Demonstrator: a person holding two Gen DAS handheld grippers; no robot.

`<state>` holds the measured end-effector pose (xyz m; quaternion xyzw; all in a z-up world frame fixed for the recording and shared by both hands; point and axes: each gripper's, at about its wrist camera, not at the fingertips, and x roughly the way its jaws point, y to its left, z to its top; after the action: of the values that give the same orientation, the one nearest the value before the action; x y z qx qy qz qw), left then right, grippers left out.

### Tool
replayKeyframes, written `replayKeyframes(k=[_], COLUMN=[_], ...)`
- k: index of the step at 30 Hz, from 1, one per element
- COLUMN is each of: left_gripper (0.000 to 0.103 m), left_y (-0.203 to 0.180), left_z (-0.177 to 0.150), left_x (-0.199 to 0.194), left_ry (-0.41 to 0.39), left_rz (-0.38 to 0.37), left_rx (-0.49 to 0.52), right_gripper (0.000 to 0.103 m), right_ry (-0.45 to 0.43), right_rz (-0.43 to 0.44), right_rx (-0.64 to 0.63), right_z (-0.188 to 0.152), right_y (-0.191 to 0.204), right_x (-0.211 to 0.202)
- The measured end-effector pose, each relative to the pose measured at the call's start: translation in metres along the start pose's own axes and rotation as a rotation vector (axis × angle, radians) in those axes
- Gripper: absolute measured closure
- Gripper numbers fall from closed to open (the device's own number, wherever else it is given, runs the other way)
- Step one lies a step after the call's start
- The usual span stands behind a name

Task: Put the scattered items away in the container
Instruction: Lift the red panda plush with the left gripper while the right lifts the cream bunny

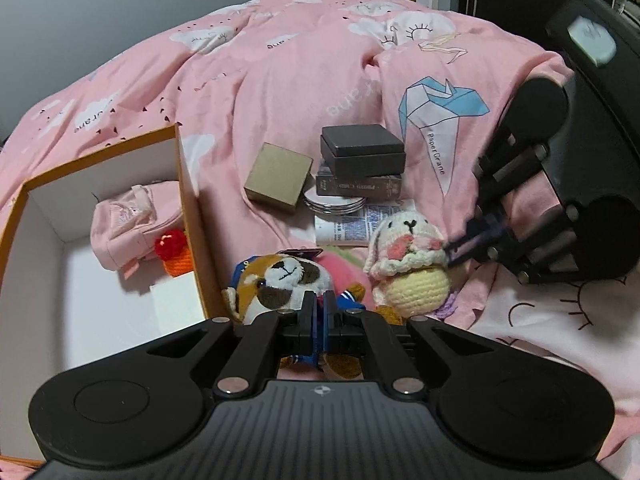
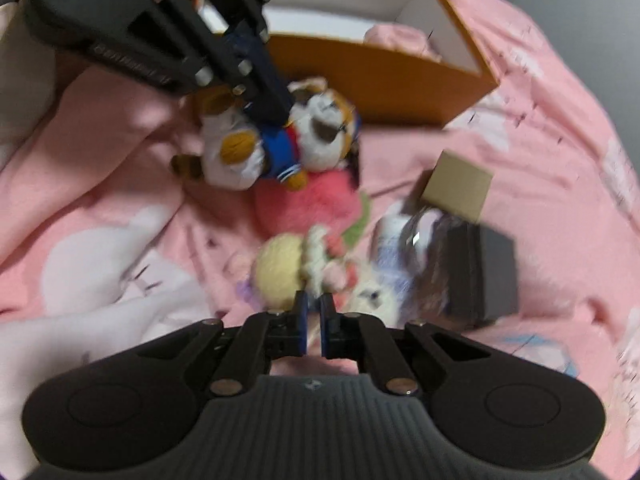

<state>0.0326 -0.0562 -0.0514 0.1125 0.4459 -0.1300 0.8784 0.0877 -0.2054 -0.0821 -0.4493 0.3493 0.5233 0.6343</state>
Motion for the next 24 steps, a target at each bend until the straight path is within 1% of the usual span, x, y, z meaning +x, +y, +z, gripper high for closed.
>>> replayKeyframes(k=[1, 2, 4, 6, 8, 9, 10, 11, 12, 13, 14, 15, 18, 19, 21, 23, 24], left_gripper=[0.1, 0.1, 0.1, 0.1, 0.1, 0.1, 0.101, 0.101, 0.1, 0.1, 0.1, 0.1, 0.101, 0.101, 0.101, 0.101, 0.101], left_y=[0.0, 0.0, -0.003, -0.005, -0.004, -0.003, -0.002, -0.001, -0.001, -0.001, 0.0, 0.0, 0.003, 0.004, 0.003, 0.003, 0.003], left_z=[0.0, -0.001, -0.001, -0.002, -0.003, -0.003, -0.003, -0.004, -0.004, -0.005, -0.006, -0.007, -0.011, -0.011, -0.013, -0.014, -0.015], left_x=[0.0, 0.0, 0.001, 0.003, 0.004, 0.005, 0.006, 0.007, 0.008, 0.009, 0.009, 0.008, 0.006, 0.005, 0.003, 0.002, 0.002], left_ry=[-0.009, -0.017, -0.02, -0.01, 0.0, 0.006, 0.012, 0.019, 0.025, 0.031, 0.035, 0.038, 0.039, 0.038, 0.035, 0.029, 0.028], left_rz=[-0.014, -0.028, -0.038, -0.018, -0.009, -0.01, -0.008, -0.004, 0.001, 0.007, 0.012, 0.015, 0.009, 0.006, 0.006, 0.007, 0.009], left_rx=[-0.002, -0.004, -0.001, 0.005, -0.001, -0.007, -0.013, -0.016, -0.018, -0.02, -0.023, -0.027, -0.042, -0.046, -0.05, -0.054, -0.055], right_gripper=[0.103, 0.103, 0.102, 0.097, 0.097, 0.092, 0.077, 0.069, 0.063, 0.062, 0.059, 0.055, 0.052, 0.05, 0.049, 0.049, 0.047], right_ry=[0.017, 0.025, 0.021, -0.009, -0.047, -0.055, -0.059, -0.069, -0.086, -0.104, -0.121, -0.137, -0.173, -0.174, -0.155, -0.125, -0.111], right_rz=[0.006, -0.009, -0.029, -0.038, -0.062, -0.073, -0.08, -0.079, -0.072, -0.07, -0.078, -0.095, -0.148, -0.161, -0.191, -0.225, -0.247], right_rx=[0.02, 0.05, 0.161, 0.334, 0.5, 0.597, 0.7, 0.785, 0.855, 0.912, 0.961, 1.003, 1.125, 1.157, 1.201, 1.214, 1.214], right_z=[-0.003, -0.005, -0.008, -0.009, -0.009, -0.01, -0.01, -0.01, -0.01, -0.009, -0.008, -0.005, 0.001, 0.003, 0.007, 0.012, 0.014], right_y=[0.004, 0.007, 0.003, -0.008, -0.016, -0.02, -0.023, -0.023, -0.022, -0.02, -0.017, -0.015, -0.016, -0.017, -0.017, -0.015, -0.014], right_x=[0.004, 0.007, 0.007, 0.001, -0.006, -0.009, -0.01, -0.01, -0.011, -0.011, -0.011, -0.011, -0.004, -0.001, 0.007, 0.015, 0.019])
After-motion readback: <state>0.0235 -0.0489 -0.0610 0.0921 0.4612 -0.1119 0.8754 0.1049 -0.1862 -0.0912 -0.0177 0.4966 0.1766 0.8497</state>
